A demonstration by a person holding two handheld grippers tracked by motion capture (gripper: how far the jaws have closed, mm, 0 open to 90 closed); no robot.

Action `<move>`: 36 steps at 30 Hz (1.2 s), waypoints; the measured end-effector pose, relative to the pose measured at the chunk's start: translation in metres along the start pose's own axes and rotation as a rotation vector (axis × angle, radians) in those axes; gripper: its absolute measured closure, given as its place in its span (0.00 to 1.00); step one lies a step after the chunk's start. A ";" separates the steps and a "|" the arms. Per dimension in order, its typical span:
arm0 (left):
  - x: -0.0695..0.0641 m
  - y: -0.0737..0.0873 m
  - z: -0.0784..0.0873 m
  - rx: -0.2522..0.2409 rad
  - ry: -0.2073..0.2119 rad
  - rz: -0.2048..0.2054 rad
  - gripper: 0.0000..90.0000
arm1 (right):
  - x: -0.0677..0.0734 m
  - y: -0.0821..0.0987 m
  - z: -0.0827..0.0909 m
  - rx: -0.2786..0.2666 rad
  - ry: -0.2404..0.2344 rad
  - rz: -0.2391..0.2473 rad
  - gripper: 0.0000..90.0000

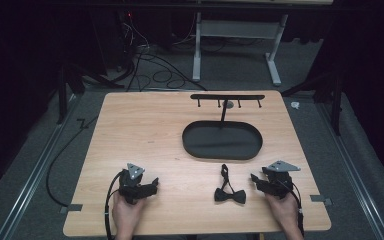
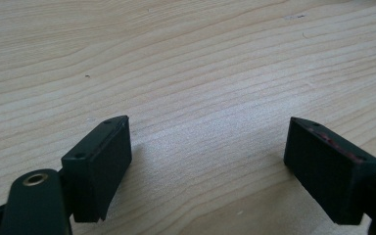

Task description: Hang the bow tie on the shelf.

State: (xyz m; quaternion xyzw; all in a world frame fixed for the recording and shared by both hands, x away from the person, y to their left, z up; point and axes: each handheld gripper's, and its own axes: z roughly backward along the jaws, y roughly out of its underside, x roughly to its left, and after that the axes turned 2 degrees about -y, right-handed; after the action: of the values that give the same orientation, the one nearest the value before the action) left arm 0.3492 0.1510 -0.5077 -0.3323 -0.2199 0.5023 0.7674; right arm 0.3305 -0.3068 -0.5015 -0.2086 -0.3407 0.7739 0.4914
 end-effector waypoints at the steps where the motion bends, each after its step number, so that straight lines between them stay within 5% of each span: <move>1: 0.000 0.000 0.000 0.000 0.000 0.000 0.20 | 0.000 0.000 0.000 0.000 0.000 0.000 0.51; 30: 0.000 0.000 0.000 0.000 0.000 0.000 0.20 | 0.000 0.000 0.000 -0.003 0.000 -0.002 0.55; 36: 0.000 0.000 0.000 0.000 0.001 0.001 0.20 | 0.003 -0.001 0.003 -0.019 -0.032 -0.002 0.56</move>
State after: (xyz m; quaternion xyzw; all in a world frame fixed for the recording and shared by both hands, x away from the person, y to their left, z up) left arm 0.3493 0.1511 -0.5076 -0.3325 -0.2195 0.5024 0.7674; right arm 0.3279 -0.3049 -0.4984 -0.2005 -0.3559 0.7734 0.4847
